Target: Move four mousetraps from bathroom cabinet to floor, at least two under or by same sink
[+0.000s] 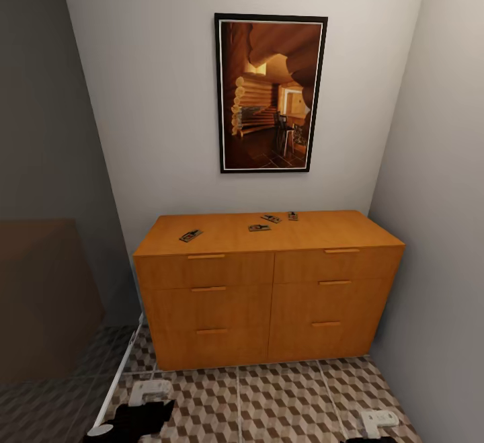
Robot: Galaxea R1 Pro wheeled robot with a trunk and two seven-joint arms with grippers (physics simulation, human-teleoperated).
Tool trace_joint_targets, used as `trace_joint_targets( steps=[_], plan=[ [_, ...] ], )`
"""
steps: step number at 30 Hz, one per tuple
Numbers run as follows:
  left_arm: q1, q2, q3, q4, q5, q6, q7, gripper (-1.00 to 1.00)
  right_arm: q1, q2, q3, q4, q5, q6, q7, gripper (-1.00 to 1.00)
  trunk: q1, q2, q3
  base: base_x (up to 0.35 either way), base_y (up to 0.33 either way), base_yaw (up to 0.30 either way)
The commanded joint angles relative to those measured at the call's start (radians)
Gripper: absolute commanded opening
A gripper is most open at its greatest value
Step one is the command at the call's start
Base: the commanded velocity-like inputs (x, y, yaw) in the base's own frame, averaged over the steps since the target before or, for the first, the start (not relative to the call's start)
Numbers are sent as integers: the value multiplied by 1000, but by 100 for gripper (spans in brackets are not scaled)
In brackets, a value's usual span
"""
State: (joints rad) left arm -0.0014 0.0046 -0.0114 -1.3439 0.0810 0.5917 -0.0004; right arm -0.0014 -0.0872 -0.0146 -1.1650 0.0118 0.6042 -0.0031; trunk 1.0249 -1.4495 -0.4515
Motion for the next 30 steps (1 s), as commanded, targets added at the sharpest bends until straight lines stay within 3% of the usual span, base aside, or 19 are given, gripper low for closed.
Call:
trace_joint_targets(
  steps=[1,8,11,15,25,29,30],
  plan=[
    [0,-1,-6,-33,7,12,2,100,0,-2,-6,-14,1,28,0,100,0,-1,-1,0,0,0],
    [0,-15,-28,-143,4,47,2,100,0,-14,-15,-142,3,112,-4,100,0,-1,-1,0,0,0],
    [-16,-51,-50,-181,-1,77,3,100,-1,-21,-23,-315,3,199,-11,100,0,-1,-1,0,0,0],
    [-43,-66,-61,-188,-4,87,3,100,-19,-27,-28,-362,3,244,-21,100,0,-1,-1,0,0,0],
    [-197,-115,-122,-194,-8,103,3,100,-183,-36,-71,-402,3,367,-39,100,0,-1,-1,0,0,0],
    [-268,-131,-138,-194,-9,117,3,100,-264,-36,-81,-405,4,408,-40,100,0,-1,-1,0,0,0],
    [-308,-138,-144,-194,-9,127,3,100,-305,-37,-84,-406,4,428,-41,100,0,-1,-1,0,0,0]
  ],
)
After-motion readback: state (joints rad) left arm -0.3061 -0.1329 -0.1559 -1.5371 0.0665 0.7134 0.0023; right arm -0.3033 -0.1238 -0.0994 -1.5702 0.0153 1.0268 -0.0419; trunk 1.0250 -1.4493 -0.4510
